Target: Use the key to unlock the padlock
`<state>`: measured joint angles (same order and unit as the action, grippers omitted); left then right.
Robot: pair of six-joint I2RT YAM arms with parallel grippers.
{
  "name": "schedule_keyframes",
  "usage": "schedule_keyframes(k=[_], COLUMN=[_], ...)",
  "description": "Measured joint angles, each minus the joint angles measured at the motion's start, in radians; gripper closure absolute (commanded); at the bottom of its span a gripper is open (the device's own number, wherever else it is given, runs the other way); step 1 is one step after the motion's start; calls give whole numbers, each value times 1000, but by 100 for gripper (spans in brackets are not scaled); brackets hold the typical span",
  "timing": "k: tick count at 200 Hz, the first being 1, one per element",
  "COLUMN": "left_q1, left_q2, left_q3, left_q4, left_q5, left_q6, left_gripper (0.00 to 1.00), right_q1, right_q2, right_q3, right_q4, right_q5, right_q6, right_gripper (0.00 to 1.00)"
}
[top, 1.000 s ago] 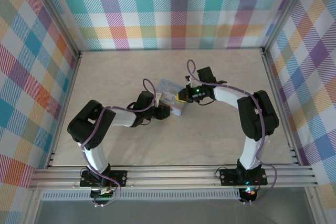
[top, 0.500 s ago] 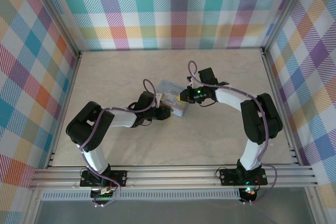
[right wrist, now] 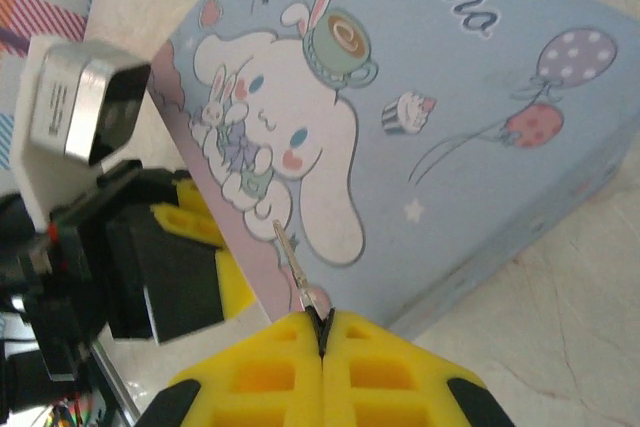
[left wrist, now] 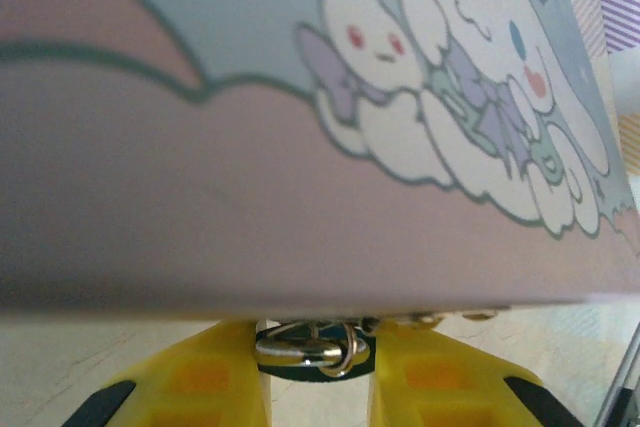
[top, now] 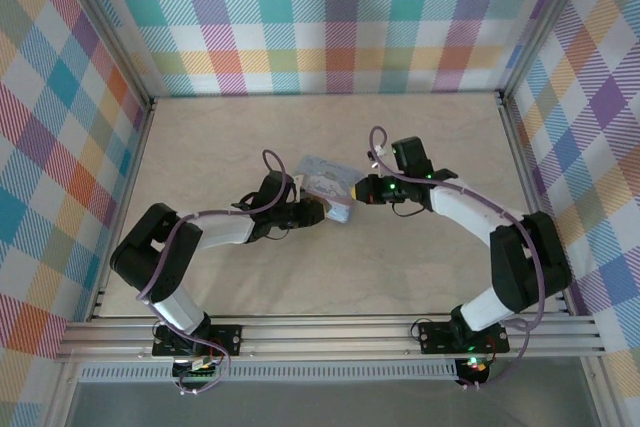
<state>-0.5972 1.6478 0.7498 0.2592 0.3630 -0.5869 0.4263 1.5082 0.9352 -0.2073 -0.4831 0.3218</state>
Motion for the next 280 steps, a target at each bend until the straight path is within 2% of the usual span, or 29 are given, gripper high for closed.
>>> schedule_keyframes(k=[28, 70, 128, 280], left_q1=[0, 0, 0, 0], left_q2=[0, 0, 3, 12], left_q3=[26, 75, 115, 139], left_q4=[-26, -74, -128, -153], left_q5=[21, 48, 66, 67], left_q6=[-57, -135, -211, -285], left_gripper=[84, 85, 88, 89], right_q1=[16, 95, 169, 204], right_q2=[-74, -131, -127, -22], right_q3=[-68, -137, -237, -239], right_q4=[0, 18, 124, 260], right_q5=[8, 48, 139, 233], right_q6=[-47, -103, -122, -144], right_gripper=[99, 99, 99, 99])
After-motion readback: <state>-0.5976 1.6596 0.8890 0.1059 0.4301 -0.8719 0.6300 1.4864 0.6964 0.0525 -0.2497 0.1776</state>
